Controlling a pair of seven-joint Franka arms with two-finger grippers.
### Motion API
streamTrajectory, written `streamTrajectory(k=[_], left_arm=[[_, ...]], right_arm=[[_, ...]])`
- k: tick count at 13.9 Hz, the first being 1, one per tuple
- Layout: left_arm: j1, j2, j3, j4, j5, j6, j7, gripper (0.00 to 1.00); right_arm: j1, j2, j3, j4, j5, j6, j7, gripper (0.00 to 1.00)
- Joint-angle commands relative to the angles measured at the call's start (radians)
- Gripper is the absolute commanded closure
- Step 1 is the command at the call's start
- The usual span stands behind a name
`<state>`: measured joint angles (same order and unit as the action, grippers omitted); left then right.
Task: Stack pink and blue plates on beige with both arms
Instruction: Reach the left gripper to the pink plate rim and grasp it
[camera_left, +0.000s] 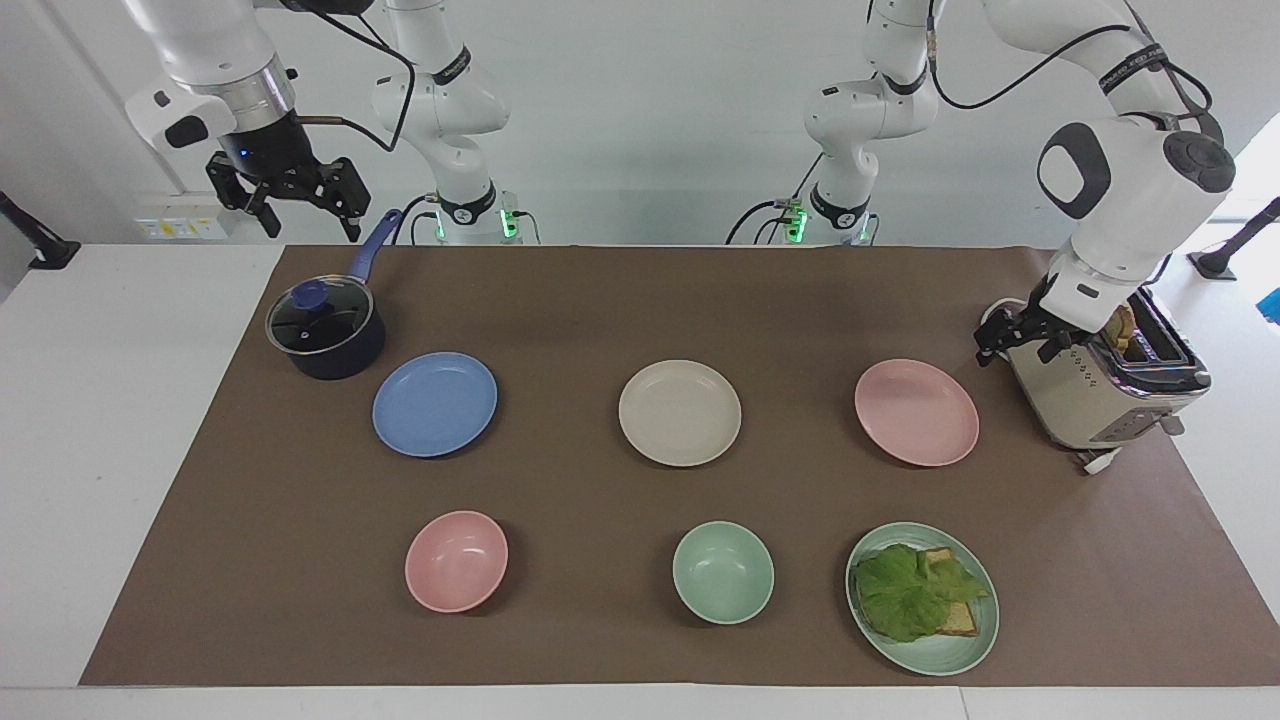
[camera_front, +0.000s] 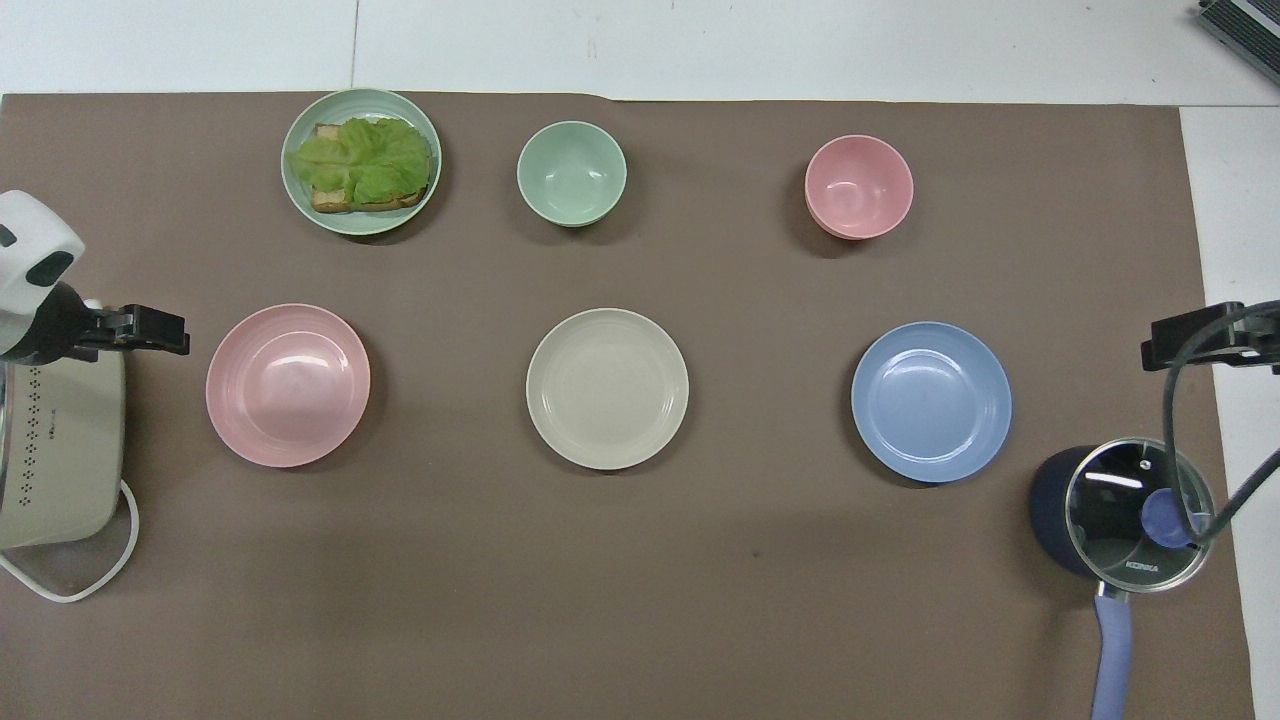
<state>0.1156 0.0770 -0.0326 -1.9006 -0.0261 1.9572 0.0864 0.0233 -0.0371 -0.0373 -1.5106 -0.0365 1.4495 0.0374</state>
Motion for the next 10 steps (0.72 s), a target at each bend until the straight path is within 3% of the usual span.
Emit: streamTrajectory(k=[1, 4, 10], left_arm=[[0.025, 0.046, -0.010, -0.053, -0.011, 0.109, 0.039, 0.00], [0.029, 0.092, -0.010, -0.118, -0.011, 0.222, 0.041, 0.00], [0.055, 0.102, -0.010, -0.192, -0.009, 0.279, 0.064, 0.00]], right_arm=[[-0.013, -0.001, 0.005, 0.007, 0.007, -0.008, -0.030, 0.00], [-0.013, -0.001, 0.005, 0.007, 0.007, -0.008, -0.030, 0.00], [-0.013, -0.001, 0.005, 0.007, 0.007, -0.009, -0.031, 0.00]])
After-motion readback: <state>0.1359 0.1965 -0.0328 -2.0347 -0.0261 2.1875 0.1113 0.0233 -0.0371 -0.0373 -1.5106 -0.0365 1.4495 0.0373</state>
